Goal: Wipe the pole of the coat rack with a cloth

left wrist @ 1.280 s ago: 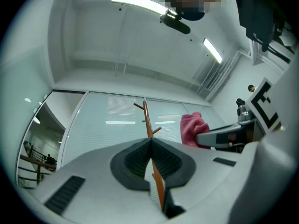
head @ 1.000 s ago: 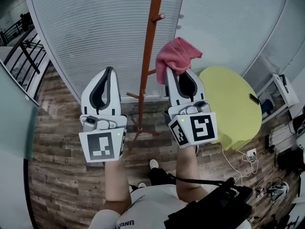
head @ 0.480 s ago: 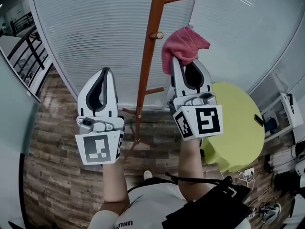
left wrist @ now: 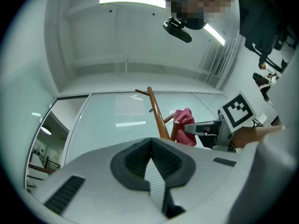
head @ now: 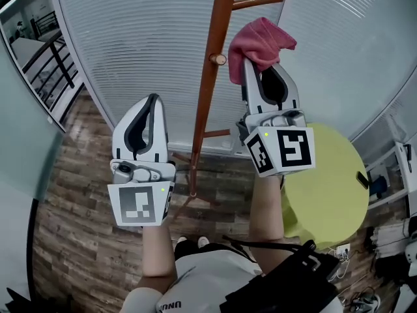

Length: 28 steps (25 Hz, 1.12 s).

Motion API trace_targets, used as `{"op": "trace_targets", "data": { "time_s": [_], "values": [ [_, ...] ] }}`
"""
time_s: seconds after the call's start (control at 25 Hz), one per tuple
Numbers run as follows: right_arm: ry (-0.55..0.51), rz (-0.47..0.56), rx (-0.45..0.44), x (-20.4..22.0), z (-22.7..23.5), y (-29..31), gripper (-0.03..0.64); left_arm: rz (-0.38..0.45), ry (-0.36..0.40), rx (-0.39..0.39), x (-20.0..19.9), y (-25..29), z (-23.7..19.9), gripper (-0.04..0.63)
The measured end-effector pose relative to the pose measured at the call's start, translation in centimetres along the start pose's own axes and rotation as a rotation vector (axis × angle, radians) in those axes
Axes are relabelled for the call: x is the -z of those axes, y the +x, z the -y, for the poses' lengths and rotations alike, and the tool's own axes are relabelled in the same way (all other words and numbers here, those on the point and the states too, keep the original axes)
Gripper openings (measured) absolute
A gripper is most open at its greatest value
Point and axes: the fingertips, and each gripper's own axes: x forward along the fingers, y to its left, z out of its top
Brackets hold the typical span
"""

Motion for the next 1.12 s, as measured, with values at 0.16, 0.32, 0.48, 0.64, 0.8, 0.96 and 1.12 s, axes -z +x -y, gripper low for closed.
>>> {"op": "trace_targets", "data": {
  "time_s": [0.16, 0.32, 0.48, 0.64, 0.8, 0.96, 1.12],
  "values": [
    [-0.012, 0.017, 0.007, -0.7, 0.3, 1.0, 0.074, 0.004, 0.007, 0.020, -0.1, 0.7, -0.1, 0.013],
    [-0.038, 0.027, 0.021, -1.3, 0.6, 1.6, 0.074, 0.052, 0.017, 0.049, -0.9, 1.6, -0.3, 0.013],
    [-0.053, 0.032, 0.025, -1.6, 0.7, 2.0, 0.074, 0.040, -0.011, 0.069, -0.6, 2.3, 0.0, 0.013],
    [-0.075, 0.021, 0.020, -1.3, 0.6, 2.6, 0.074, 0.047, -0.029, 0.096, -0.4, 3.3, 0.3, 0.012],
    [-0.079, 0.010, 0.018, -1.0, 0.2, 2.6, 0.074, 0.053, -0.039, 0.116, -0.4, 3.6, 0.5, 0.012],
    [-0.079, 0.001, 0.018, -0.8, 0.1, 2.3, 0.074, 0.058, -0.049, 0.128, -0.5, 3.7, 0.9, 0.013],
    [-0.077, -0.019, 0.020, 0.1, -0.3, 2.2, 0.074, 0.055, -0.050, 0.135, -0.1, 3.7, 0.9, 0.014]
  ]
}}
